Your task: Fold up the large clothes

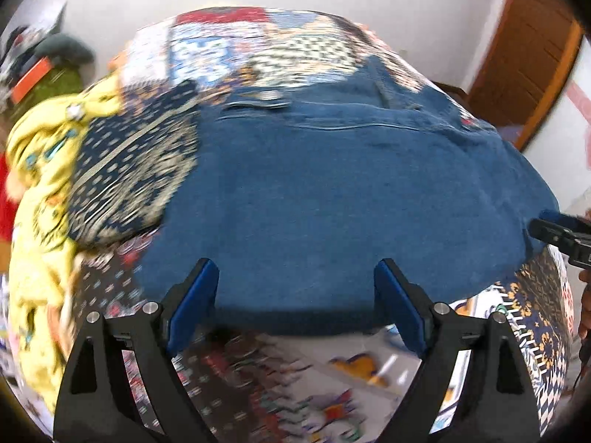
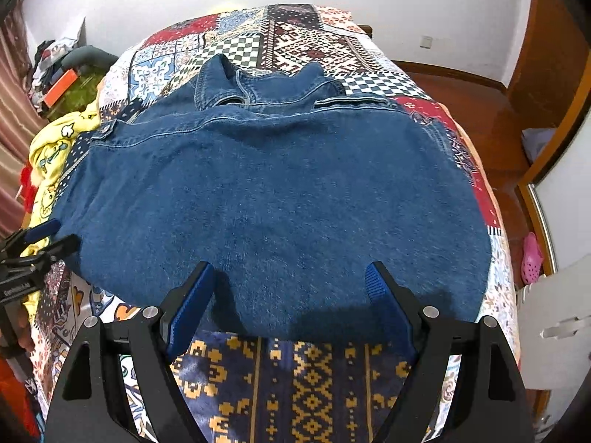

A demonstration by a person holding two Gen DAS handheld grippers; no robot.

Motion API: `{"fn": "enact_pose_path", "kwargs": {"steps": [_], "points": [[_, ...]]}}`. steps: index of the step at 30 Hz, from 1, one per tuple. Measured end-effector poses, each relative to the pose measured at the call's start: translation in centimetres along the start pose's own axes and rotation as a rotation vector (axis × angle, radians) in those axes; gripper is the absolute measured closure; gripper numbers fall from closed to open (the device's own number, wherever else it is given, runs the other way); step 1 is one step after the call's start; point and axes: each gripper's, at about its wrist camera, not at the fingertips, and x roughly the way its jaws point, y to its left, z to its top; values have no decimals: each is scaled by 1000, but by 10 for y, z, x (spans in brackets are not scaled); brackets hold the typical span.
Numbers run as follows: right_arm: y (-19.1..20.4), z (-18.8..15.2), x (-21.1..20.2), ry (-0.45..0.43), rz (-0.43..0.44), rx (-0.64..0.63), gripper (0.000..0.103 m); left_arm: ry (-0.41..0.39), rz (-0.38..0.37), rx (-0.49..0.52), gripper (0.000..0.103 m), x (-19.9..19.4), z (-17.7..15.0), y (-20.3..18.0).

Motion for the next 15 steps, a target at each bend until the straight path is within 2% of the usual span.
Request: {"fn": "enact_pose_path", "kwargs": {"steps": [7,12,15], "points": [[3,0,-6,-20,-13,2,22,88,-111,-218,15,5,-21,54],[5,-2,2,-1,-5,14,22,125,-330,-398,15,22,-36,65],[11,-3,5,0,-31,-12,22,111,-411,-495,16,32,-38,68]]}}
